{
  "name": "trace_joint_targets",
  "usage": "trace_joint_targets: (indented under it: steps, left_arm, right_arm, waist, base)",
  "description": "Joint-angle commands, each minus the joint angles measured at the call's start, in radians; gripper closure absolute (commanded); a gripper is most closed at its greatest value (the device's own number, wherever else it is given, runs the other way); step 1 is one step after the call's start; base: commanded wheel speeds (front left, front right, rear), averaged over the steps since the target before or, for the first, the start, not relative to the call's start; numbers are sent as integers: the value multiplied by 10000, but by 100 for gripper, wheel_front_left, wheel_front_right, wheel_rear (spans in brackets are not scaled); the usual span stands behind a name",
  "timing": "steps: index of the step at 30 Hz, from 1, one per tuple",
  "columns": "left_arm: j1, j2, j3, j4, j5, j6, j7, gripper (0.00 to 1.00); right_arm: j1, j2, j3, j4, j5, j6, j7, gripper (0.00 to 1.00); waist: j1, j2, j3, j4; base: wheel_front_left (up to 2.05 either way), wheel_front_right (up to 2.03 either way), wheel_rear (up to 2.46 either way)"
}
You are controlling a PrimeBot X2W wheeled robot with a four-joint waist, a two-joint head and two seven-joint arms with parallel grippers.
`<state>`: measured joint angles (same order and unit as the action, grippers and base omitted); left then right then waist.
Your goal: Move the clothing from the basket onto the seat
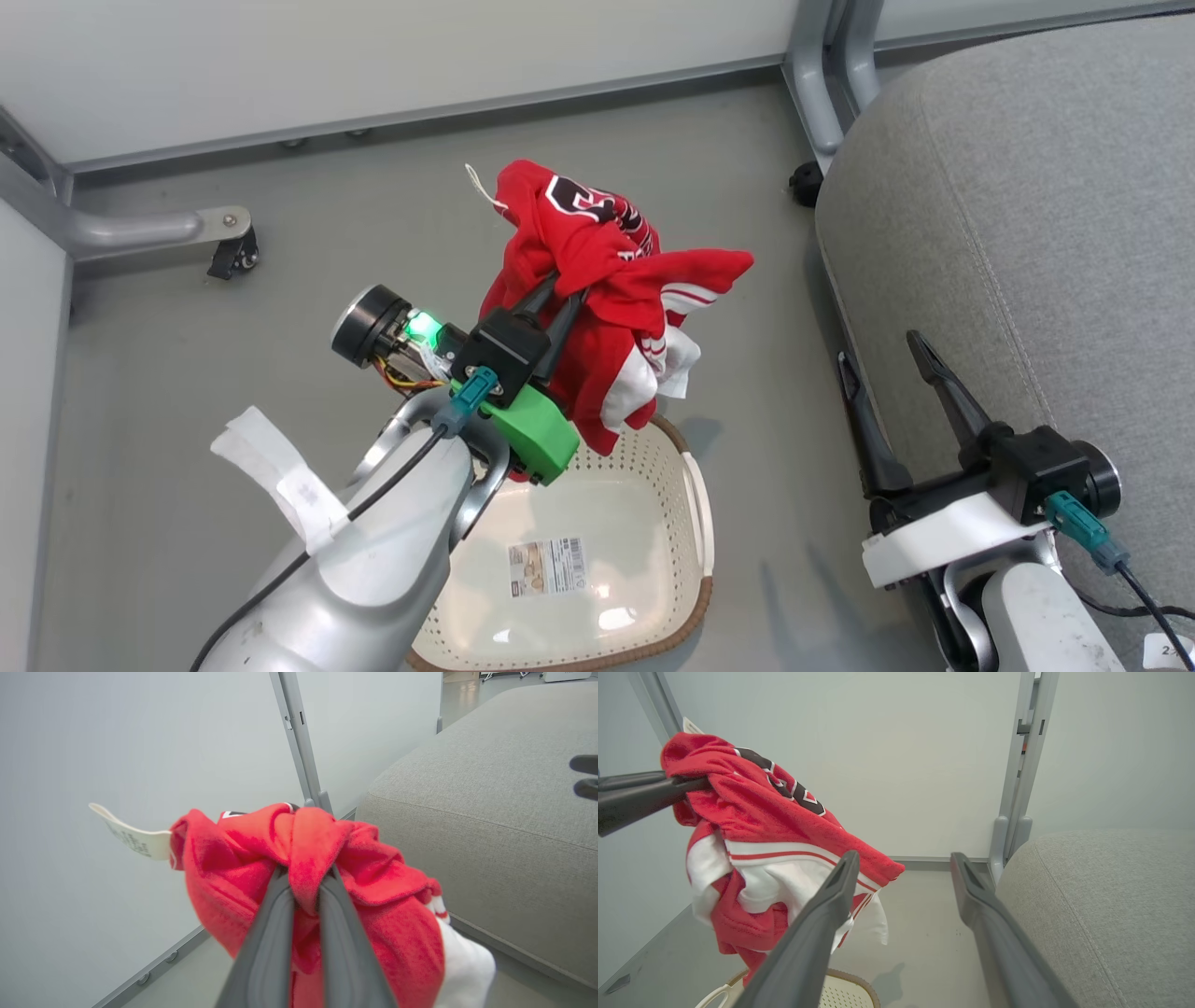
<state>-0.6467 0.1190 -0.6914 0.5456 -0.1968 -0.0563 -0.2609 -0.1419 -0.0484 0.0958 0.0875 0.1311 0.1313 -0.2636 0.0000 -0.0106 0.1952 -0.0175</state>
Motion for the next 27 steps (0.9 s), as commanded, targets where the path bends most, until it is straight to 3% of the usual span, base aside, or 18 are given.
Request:
trace_joint_targets:
  steps: [1, 16, 27]
  left_arm:
    - [92, 48, 115, -259, -31, 89, -62, 100]
    - [-148, -91, 368, -1532, 164, 140, -64, 100]
    - [-133, 45, 274, -1555, 222, 213, -63, 100]
  right_arm:
    - [202, -38, 1, 22, 32, -10, -18, 0]
    - [751, -38, 72, -168, 306, -10, -18, 0]
    - [540, -35, 683, -1542, 819, -10, -18, 0]
  waist:
    - [0, 106, -477, 148]
    - [0, 106, -1224, 204]
    - [0, 106, -1112, 107]
  base:
    - [0, 0, 0]
    - [0, 0, 0]
    - [0, 0, 0]
